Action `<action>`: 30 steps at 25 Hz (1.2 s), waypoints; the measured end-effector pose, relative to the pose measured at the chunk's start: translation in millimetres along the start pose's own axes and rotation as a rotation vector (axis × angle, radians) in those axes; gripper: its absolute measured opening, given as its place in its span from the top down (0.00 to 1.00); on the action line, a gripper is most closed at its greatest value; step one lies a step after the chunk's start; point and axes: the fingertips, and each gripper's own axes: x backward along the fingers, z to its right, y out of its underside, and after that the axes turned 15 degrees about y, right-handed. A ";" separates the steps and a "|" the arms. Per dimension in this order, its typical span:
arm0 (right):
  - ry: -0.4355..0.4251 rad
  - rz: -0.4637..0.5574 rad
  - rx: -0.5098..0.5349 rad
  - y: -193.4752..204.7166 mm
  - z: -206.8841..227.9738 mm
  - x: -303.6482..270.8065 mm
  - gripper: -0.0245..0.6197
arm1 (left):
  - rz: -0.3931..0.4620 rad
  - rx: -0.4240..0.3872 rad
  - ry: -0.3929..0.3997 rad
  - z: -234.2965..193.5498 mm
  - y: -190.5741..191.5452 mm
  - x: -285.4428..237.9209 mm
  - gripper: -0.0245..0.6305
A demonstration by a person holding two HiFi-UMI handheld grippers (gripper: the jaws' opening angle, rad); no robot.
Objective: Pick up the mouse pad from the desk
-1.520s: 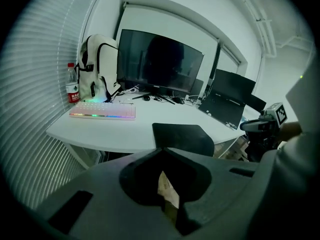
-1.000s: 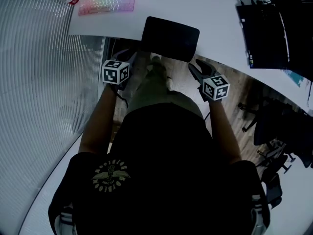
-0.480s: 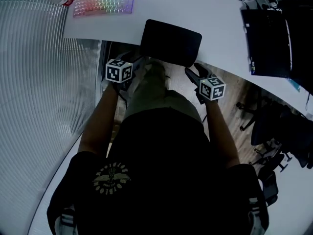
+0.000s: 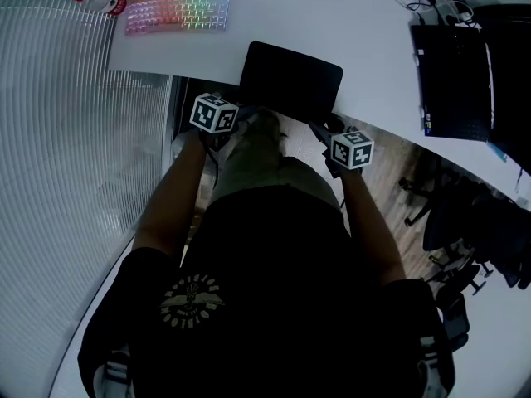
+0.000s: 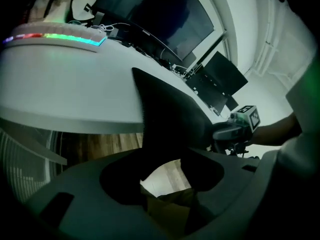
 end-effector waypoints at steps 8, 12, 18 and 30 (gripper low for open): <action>0.097 -0.038 0.064 -16.4 -6.7 19.7 0.94 | -0.090 0.081 -0.204 14.9 6.7 10.2 0.93; 0.112 -0.013 0.118 -36.2 -13.3 36.2 0.94 | -0.043 0.030 -0.270 31.2 -9.2 22.9 0.93; 0.092 0.100 0.195 -72.2 -23.1 67.2 0.94 | 0.106 -0.055 -0.303 64.1 -49.9 51.6 0.93; 0.049 0.320 0.262 -138.9 -42.8 140.6 0.94 | 0.290 -0.222 -0.334 137.1 -110.4 99.7 0.93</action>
